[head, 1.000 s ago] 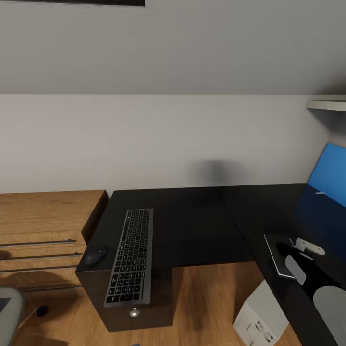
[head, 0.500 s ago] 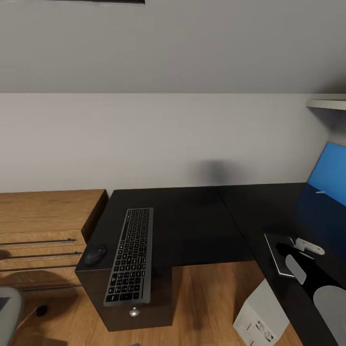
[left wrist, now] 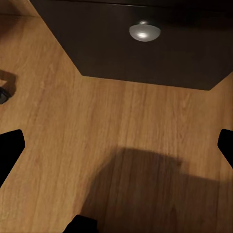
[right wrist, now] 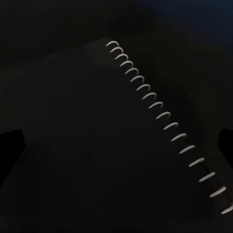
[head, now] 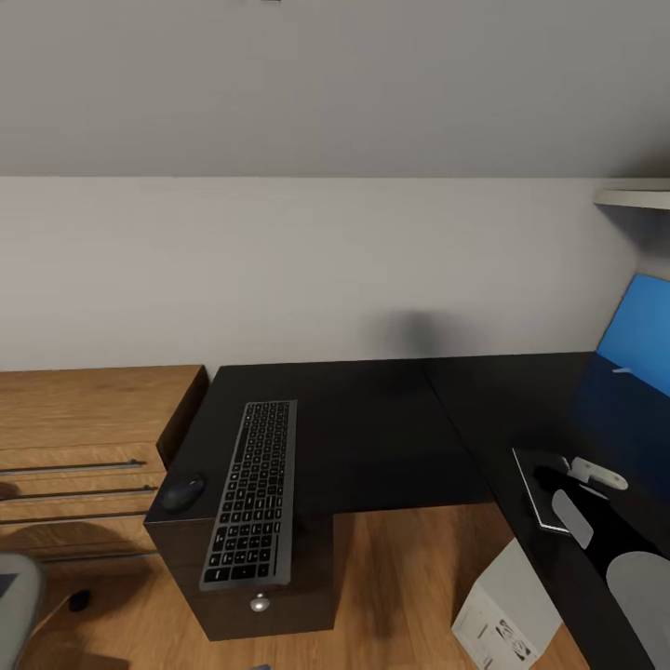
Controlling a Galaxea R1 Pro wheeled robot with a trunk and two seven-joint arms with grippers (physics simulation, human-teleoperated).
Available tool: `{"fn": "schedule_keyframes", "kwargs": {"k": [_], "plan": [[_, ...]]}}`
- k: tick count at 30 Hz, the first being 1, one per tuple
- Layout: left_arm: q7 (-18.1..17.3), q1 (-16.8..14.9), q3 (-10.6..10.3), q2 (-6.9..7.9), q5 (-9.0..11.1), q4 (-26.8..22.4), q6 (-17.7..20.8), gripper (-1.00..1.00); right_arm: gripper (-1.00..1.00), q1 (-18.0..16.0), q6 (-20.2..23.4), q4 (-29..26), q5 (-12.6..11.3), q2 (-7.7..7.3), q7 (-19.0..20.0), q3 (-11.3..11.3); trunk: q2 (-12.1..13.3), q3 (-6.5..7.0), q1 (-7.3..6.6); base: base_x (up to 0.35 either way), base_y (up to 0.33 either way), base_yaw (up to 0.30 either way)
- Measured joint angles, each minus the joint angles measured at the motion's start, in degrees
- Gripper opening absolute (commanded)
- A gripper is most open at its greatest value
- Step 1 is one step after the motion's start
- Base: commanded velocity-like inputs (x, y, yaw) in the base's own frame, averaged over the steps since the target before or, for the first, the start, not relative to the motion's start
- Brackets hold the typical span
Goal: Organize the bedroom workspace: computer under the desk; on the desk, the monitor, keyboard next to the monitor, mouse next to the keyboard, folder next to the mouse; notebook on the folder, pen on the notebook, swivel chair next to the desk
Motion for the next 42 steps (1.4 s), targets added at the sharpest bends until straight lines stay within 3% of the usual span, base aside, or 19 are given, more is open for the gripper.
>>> {"fn": "schedule_keyframes", "kwargs": {"k": [18, 32, 42], "plan": [[-0.2, 0.0, 0.18, 0.08, 0.0, 0.0, 0.0, 1.0, 1.0, 0.0, -0.11, 0.05, -0.04, 0.0, 0.07, 0.05, 0.01, 0.0, 0.01, -0.076, 0.051, 0.0], [-0.21, 0.0, 0.1, 0.0, 0.0, 0.0, 0.0, 1.0, 1.0, 0.01, -0.08, -0.09, 0.1, 0.14, 0.06, 0.28, 0.01, 0.0, 0.03, -0.202, 0.201, 0.0], [-0.08, 0.0, 0.09, 0.0, 0.0, 0.0, 0.0, 1.0, 1.0, 0.0, -0.1, -0.04, 0.0, 0.18, 0.09, 0.03, 0.01, 0.0, 0.01, -0.061, 0.05, 0.0]]}}
